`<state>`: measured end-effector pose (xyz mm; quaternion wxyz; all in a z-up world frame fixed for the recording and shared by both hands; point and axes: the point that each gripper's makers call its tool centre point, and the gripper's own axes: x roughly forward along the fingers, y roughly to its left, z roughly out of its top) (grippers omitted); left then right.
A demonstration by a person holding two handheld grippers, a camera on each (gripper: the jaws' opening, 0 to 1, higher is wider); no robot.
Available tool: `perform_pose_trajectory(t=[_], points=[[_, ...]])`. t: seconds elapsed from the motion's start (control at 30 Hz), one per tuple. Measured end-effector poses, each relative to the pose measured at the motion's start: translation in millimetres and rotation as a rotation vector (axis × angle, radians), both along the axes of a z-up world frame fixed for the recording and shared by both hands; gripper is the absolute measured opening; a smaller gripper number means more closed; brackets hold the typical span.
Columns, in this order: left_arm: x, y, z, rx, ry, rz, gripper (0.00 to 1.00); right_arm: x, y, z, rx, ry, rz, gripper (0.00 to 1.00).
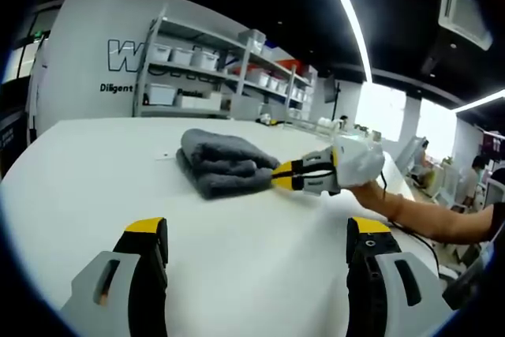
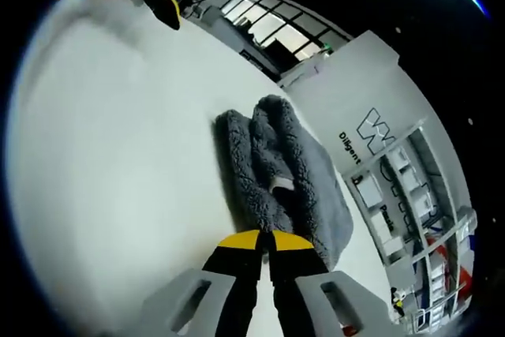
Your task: Open the folded towel by lifting each exposed corner and separating the folded layers until the towel lies flat within the target outline without major curled edges
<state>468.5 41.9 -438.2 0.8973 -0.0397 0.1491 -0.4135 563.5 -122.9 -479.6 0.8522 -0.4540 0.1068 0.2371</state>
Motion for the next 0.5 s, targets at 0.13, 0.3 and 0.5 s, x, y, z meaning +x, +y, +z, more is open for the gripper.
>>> perform_pose_trajectory(t=[0.13, 0.3, 0.5], points=[[-3.6, -1, -1.4, -0.001, 0.001, 0.001, 0.92, -1, 0, -0.2, 0.028, 0.008, 0.000, 0.00], [0.8, 1, 0.6, -0.003, 0.001, 0.002, 0.92, -4, 2, -2.0, 0.025, 0.016, 0.007, 0.00], [3.4, 1, 5.8, -0.016, -0.004, -0.008, 0.92, -10, 0, -1.0, 0.022, 0.022, 0.016, 0.00]])
